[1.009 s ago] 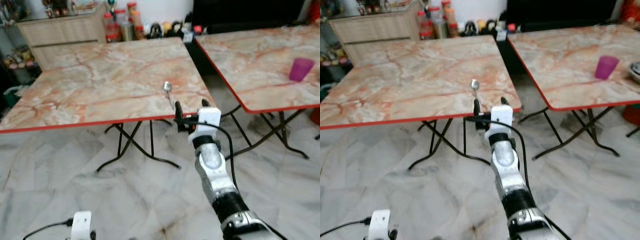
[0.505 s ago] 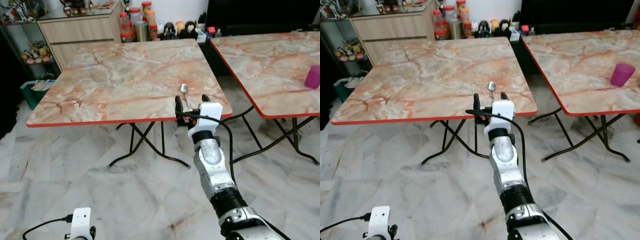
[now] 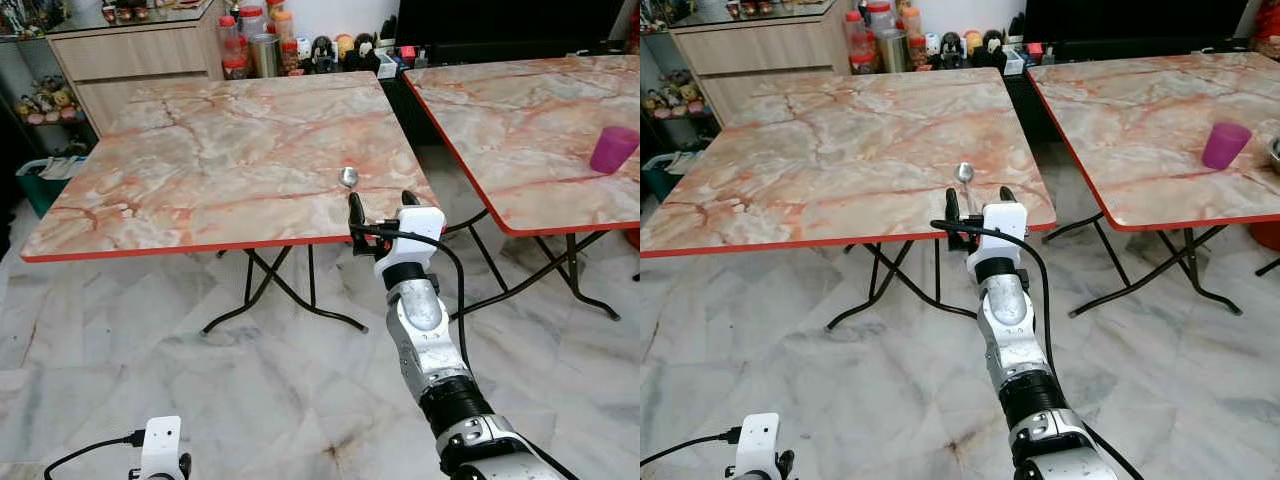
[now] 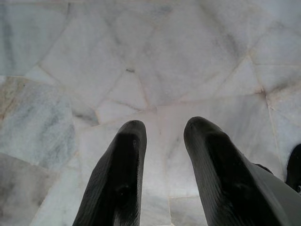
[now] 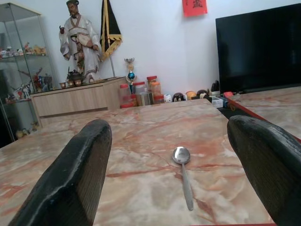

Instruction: Setting the table

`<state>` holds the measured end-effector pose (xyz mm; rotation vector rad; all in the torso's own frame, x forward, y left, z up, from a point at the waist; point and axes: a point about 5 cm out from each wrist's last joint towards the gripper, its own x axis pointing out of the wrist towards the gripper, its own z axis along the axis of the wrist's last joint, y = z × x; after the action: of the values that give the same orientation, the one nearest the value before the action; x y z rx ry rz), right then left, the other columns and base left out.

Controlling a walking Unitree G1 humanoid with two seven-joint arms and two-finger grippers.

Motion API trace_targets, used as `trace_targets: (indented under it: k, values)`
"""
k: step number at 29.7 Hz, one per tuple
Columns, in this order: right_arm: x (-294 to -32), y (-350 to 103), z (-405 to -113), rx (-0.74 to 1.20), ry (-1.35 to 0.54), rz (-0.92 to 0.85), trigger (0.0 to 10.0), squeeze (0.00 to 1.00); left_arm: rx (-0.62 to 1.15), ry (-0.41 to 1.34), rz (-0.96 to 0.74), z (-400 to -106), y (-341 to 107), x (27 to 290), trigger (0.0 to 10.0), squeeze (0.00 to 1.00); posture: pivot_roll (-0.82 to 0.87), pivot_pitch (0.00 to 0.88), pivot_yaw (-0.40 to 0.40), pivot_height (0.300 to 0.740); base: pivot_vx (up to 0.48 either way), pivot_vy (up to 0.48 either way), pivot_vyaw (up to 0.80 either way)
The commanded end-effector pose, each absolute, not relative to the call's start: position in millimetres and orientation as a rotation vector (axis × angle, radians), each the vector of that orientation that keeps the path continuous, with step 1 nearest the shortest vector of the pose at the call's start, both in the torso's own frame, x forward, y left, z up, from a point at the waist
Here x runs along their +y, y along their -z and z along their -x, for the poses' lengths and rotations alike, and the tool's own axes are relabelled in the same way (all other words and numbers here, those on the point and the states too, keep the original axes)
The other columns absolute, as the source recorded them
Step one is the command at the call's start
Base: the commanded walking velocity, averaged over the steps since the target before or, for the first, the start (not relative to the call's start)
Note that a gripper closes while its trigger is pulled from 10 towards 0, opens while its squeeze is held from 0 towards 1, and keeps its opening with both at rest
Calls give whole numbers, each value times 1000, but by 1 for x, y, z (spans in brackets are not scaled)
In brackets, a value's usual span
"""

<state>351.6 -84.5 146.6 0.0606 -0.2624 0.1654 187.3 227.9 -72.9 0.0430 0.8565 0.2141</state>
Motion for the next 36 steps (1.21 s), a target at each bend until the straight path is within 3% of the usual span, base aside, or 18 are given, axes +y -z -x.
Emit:
trace_targets:
  k: [1,36]
  values:
    - [-82,-146,-353,-246,-175,-50,10000,0,844,-240,-45,-190,71,232,10000,0,35,0,38,740,458,0,0]
    - [-91,-149,-353,-264,-137,-25,10000,0,852,-237,-27,-190,72,227,10000,0,13,0,42,740,467,0,85]
